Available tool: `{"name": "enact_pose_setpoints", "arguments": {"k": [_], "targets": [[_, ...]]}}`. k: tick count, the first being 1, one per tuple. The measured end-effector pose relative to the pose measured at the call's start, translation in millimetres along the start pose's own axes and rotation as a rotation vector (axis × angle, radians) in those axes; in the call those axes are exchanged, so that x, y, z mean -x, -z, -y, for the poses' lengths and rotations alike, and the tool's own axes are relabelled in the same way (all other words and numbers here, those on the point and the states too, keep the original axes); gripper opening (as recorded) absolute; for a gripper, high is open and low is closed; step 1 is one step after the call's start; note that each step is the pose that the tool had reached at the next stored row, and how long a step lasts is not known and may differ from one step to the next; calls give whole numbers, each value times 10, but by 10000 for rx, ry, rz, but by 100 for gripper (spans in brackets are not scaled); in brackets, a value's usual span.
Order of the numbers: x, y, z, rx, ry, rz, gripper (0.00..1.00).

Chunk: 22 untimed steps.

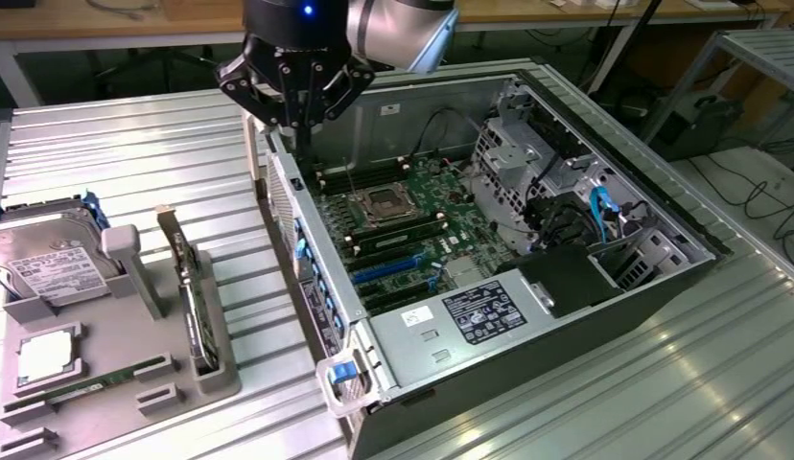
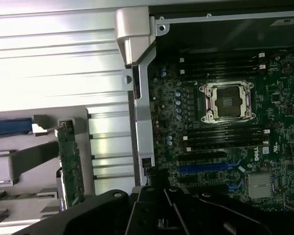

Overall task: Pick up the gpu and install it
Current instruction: 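Reach for the gpu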

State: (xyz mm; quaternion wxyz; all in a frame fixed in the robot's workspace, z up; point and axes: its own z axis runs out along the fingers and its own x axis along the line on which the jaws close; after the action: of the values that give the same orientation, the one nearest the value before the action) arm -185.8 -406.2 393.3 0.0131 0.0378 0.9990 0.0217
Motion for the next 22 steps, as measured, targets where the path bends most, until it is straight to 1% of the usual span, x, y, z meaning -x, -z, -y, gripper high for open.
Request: {"name": "enact_pose_setpoints", "arguments": {"k": [22], "targets": [[-190,6,45,0,0,-2,11]]}}
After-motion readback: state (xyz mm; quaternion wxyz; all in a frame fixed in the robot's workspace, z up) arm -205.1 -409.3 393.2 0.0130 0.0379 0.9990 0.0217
